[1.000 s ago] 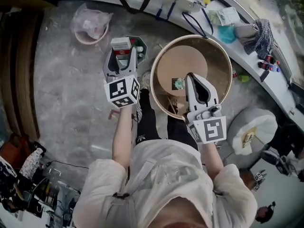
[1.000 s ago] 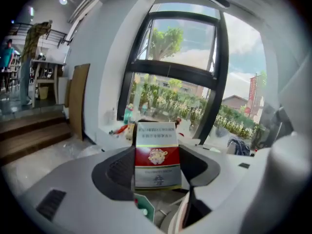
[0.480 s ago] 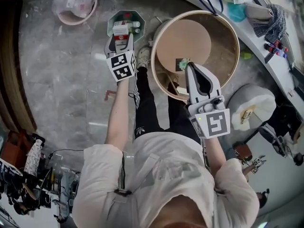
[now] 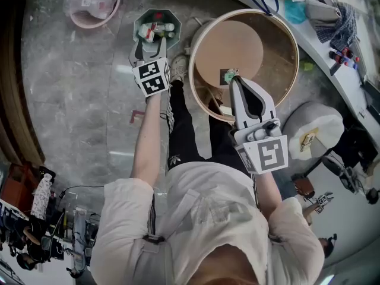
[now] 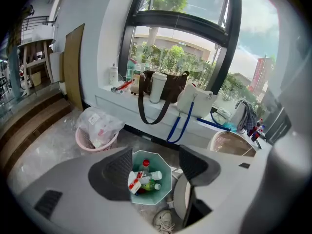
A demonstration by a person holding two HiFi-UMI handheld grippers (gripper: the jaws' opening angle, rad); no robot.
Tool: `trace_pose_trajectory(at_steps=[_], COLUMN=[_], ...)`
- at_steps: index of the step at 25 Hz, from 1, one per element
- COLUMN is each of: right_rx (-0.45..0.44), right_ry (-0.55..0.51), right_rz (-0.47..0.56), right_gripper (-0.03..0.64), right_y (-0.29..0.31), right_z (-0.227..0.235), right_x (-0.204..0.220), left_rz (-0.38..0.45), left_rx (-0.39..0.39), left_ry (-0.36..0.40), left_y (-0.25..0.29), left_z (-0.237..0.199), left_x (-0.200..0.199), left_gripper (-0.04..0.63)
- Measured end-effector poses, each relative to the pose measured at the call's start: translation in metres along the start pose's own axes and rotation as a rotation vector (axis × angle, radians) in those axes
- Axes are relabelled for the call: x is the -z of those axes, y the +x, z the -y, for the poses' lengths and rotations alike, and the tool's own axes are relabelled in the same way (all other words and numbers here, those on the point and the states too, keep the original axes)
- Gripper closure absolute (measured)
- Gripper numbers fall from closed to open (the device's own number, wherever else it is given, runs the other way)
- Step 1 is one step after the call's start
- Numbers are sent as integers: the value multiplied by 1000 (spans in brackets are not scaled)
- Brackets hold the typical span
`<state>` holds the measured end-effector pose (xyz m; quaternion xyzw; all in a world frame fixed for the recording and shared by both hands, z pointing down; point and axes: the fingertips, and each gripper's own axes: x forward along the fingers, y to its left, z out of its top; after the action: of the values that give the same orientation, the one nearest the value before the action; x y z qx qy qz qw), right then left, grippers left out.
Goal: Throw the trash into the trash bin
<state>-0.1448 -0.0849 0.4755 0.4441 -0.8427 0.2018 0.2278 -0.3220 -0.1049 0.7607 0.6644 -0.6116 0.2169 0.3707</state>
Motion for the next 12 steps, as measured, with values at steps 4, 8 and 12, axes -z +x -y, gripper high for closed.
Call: trace_pose_trajectory(at_steps=[4,8,12], right_rx=[2,1,35], right_ry=[-3,-9,-11], right_rz=[26,84,132], right_gripper=[601,601,601], right_y=[-3,-17,-46], right_z=[-3,-7,-4], right_x=[-8,-27,-46], left_rz=[-2,39,139], left_rx=[-23,-41,-57], left_ry=[26,16,43], left_y=[-8,-30,-63], left_z=[-1,6,30], left_x=[0,-14,-60], left_gripper=[304,355,573])
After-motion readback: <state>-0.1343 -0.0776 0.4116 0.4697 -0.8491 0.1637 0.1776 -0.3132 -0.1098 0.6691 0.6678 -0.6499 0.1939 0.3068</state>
